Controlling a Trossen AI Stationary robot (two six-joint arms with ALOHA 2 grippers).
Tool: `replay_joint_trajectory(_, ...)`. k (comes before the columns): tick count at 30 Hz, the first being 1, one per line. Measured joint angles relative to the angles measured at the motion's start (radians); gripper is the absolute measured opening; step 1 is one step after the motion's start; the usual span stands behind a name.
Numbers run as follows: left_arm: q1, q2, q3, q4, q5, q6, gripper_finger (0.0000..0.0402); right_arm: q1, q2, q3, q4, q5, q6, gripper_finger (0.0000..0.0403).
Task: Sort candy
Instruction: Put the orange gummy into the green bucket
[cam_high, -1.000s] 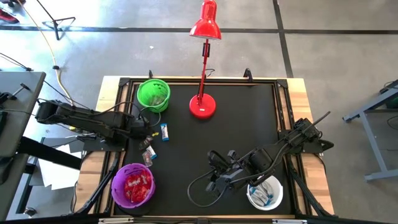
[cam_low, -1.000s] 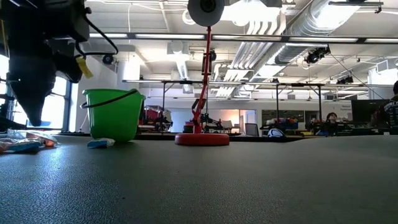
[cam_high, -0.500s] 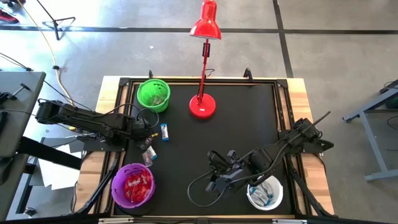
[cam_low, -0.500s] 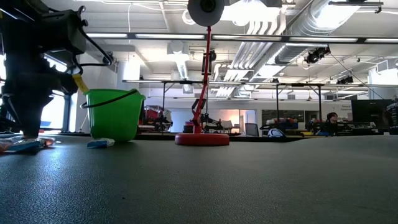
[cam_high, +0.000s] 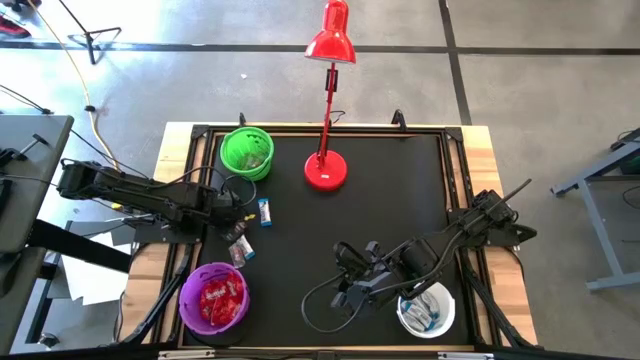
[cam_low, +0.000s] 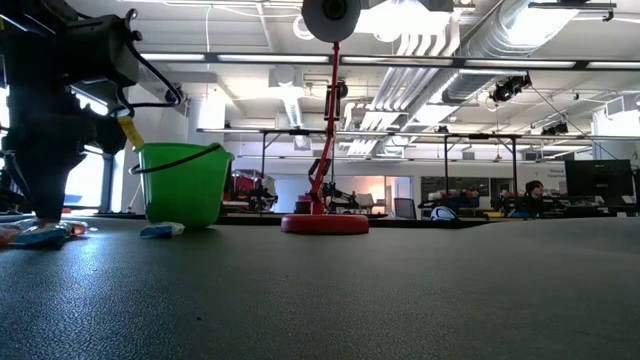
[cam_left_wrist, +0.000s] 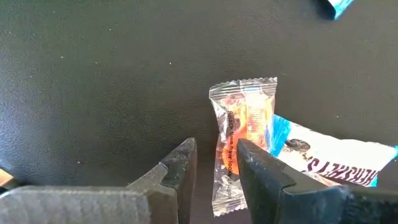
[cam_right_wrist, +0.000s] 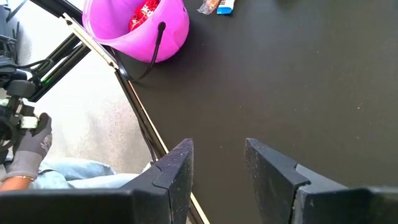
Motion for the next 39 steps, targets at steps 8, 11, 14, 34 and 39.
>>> replay_joint_trajectory(8, 0.000, -0.002, 0.043, -0.031, -0.021, 0.027, 0.0104, 0.000, 0.000, 0.000, 0.000, 0.000, 0.000, 0.0142)
replay_joint_trajectory(11, 0.000, -0.003, 0.048, -0.026, -0.022, 0.027, 0.0104, 0.000, 0.000, 0.000, 0.000, 0.000, 0.000, 0.0142)
replay_joint_trajectory(14, -0.001, -0.002, 0.048, 0.000, -0.004, 0.021, 0.0104, 0.000, 0.000, 0.000, 0.000, 0.000, 0.000, 0.0142)
replay_joint_trajectory(34, -0.036, 0.148, 0.048, 0.072, 0.000, 0.018, 0.0104, 0.000, 0.000, 0.000, 0.000, 0.000, 0.000, 0.0142)
replay_joint_trajectory(39, -0.036, 0.211, 0.051, 0.104, -0.001, 0.019, 0.0104, 0.000, 0.000, 0.000, 0.000, 0.000, 0.000, 0.0142)
